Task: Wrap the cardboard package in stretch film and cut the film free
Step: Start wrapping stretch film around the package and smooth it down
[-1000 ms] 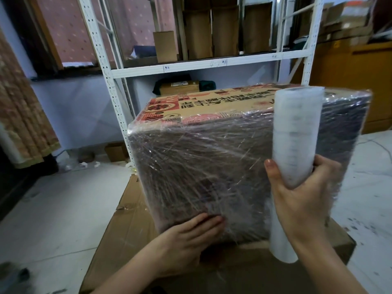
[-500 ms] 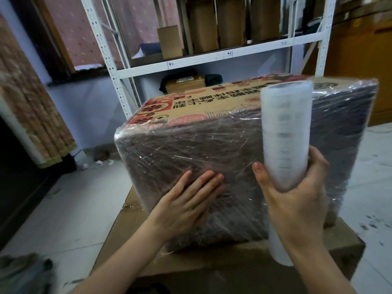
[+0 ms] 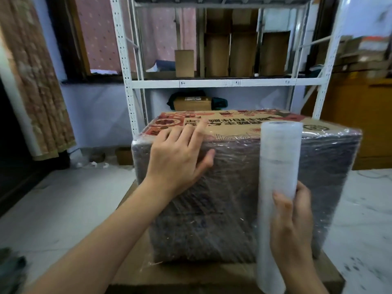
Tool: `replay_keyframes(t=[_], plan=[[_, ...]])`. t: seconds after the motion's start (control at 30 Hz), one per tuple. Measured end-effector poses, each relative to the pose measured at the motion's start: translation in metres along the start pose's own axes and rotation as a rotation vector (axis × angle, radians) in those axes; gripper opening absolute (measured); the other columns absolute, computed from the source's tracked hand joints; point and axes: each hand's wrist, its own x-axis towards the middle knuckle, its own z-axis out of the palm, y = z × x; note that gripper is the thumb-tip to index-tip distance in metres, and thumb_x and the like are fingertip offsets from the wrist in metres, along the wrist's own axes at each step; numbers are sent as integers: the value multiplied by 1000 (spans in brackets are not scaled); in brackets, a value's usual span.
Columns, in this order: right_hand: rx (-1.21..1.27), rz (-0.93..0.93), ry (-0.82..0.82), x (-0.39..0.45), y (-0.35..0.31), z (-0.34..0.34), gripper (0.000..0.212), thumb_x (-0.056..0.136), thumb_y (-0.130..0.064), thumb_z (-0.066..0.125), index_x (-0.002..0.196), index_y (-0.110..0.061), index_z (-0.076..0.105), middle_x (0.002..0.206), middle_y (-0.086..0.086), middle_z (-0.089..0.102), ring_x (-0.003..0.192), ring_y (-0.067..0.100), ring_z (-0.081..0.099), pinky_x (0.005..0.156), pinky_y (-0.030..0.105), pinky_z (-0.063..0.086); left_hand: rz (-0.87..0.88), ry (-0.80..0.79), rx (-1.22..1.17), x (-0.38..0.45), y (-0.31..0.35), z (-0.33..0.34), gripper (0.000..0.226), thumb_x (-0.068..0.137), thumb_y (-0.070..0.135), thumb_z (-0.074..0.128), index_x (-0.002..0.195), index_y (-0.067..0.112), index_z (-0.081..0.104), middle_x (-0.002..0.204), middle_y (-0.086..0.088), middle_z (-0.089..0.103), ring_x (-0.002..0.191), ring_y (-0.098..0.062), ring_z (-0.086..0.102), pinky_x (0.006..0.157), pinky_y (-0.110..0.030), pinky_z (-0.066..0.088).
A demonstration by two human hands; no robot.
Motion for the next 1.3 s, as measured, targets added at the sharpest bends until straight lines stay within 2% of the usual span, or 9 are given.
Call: replay_keyframes(t=[0.3,0.47,0.57,0.63,0.73,0.87,0.97,1.07,1.3], plan=[[-117,-141,-61,3,7,-18,50,84,-54,53,120,-30,27,120,2,44,100,6,56,64,19,54,-98,161,24,0,3,12,38,101,33,38,90,7,63,82,-11,65,69,-28,58,62,-34,37],[-135,-161,-19,7,-5,-23,60,72,-41,61,116,-27,24,113,-9,45,101,5,55,67,12,53,-96,213,30,0,1,16,38,102,33,38,85,7,61,78,-10,63,67,-28,56,60,-34,33],[-123,-102,-5,14,-9,-26,70,61,-38,70,121,-24,38,106,-17,52,94,1,57,71,17,54,-99,217,6,1,2,17,38,101,33,38,84,8,60,78,-10,62,68,-28,56,60,-35,33],[-141,-55,-7,17,-8,-29,66,56,-43,72,114,-23,49,101,-13,58,90,5,60,75,29,55,-110,207,-3,1,2,17,37,100,33,37,86,8,60,79,-10,63,69,-28,57,61,-35,33],[-128,-99,-36,17,-8,-35,66,54,-61,81,107,-38,49,97,-15,61,89,7,64,69,26,58,-202,181,-87,2,8,11,39,98,37,36,90,9,63,85,-9,65,74,-28,58,64,-32,29],[-134,-156,-101,23,-5,-42,86,45,-76,71,119,-44,41,112,-11,59,101,10,63,73,29,57,-379,144,-158,9,20,8,45,94,44,34,90,12,64,87,-8,66,76,-28,57,69,-35,26],[-127,-185,-53,28,-3,-42,68,49,-73,67,104,-45,41,100,-13,56,86,1,63,58,15,54,-343,183,-97,7,20,16,41,96,43,39,91,11,64,86,-9,66,75,-28,58,70,-35,26],[-143,-216,-5,34,4,-46,55,61,-59,50,104,-26,40,88,-15,53,75,-7,60,47,17,48,-294,196,-83,3,17,17,39,98,41,41,95,9,63,88,-11,67,77,-30,59,70,-37,27],[-173,-268,-211,36,14,-66,62,63,-60,47,117,-30,34,94,-26,53,84,-10,56,60,19,43,-364,246,-64,8,22,17,41,94,40,38,86,7,62,80,-11,66,71,-29,57,70,-35,28]])
